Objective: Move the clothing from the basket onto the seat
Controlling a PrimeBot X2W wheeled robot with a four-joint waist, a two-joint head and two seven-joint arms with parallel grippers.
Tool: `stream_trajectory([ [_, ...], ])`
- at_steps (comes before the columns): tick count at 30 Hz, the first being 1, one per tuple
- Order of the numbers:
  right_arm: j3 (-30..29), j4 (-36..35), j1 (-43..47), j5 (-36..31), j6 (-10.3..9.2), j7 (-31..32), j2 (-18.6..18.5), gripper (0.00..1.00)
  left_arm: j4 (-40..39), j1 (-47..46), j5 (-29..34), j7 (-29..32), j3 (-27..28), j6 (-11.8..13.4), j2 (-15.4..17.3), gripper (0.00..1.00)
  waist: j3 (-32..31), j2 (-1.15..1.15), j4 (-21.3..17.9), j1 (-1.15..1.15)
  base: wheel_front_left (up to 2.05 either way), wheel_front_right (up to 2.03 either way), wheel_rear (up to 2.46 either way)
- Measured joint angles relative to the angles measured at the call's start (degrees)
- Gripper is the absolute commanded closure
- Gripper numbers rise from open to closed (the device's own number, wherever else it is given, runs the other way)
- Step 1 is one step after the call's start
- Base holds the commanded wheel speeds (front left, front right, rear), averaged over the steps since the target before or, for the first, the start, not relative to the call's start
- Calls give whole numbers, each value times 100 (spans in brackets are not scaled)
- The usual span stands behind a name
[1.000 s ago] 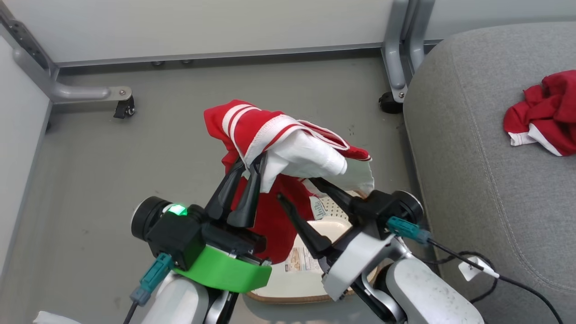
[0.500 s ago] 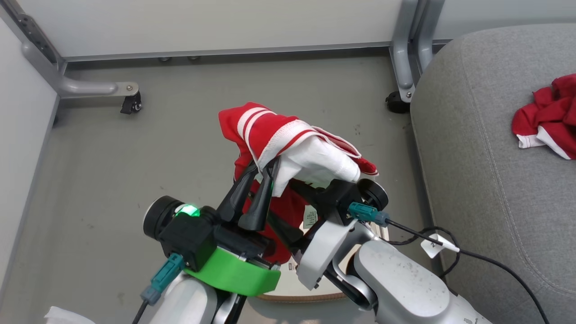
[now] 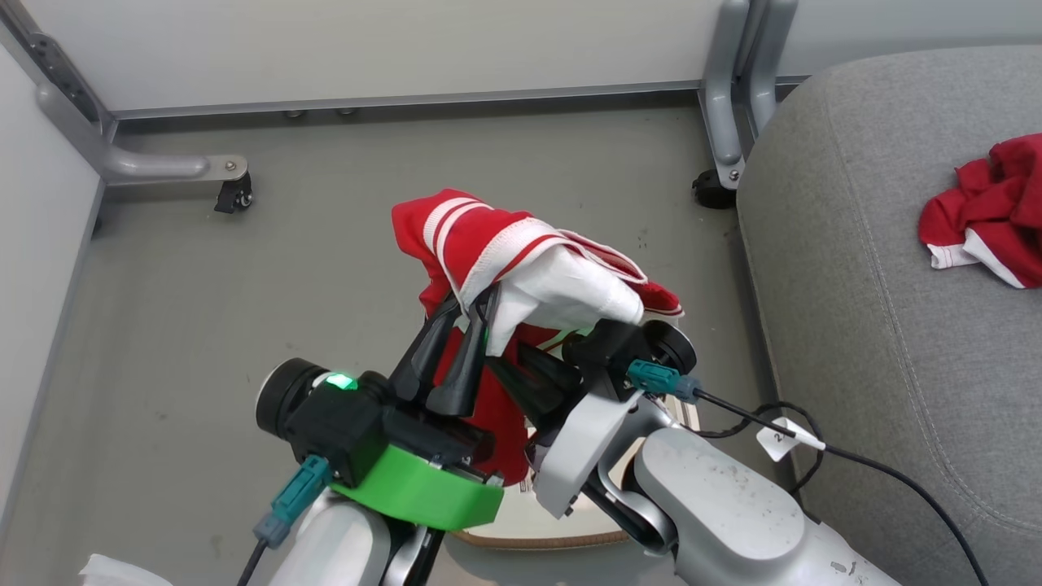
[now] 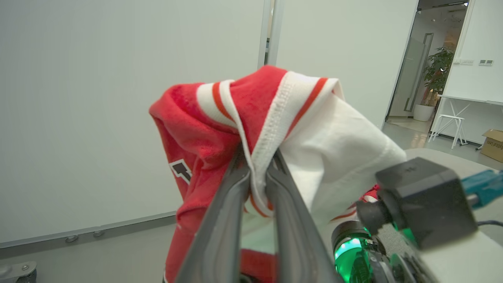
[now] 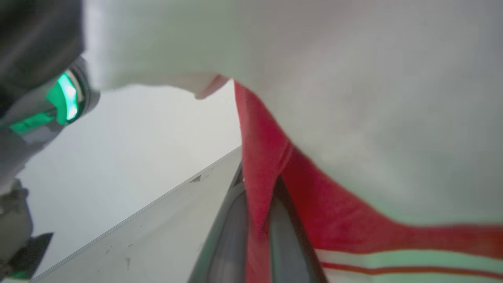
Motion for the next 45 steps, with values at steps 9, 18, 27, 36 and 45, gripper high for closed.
stream_trajectory([
  [9,-211,42,-58,-91,0,-153,3,100,127,5,108,77,11,179,78,0,-3,0,-5,0,0,0,0],
  [18,-465,135,-55,-270,-1,-225,-5,100,127,284,215,310,-156,132,459,0,-61,0,6,0,0,0,0],
  [27,-639,222,12,-409,-1,-244,-44,100,178,573,274,648,-446,30,732,0,-115,0,47,0,0,0,0],
  [36,-761,232,54,-468,-1,-236,-98,100,213,644,297,680,-494,85,770,0,-126,0,-72,0,0,0,0],
  [45,-981,187,82,-531,-1,-235,-120,100,127,628,309,678,-516,90,825,0,-33,0,-560,0,0,0,0],
])
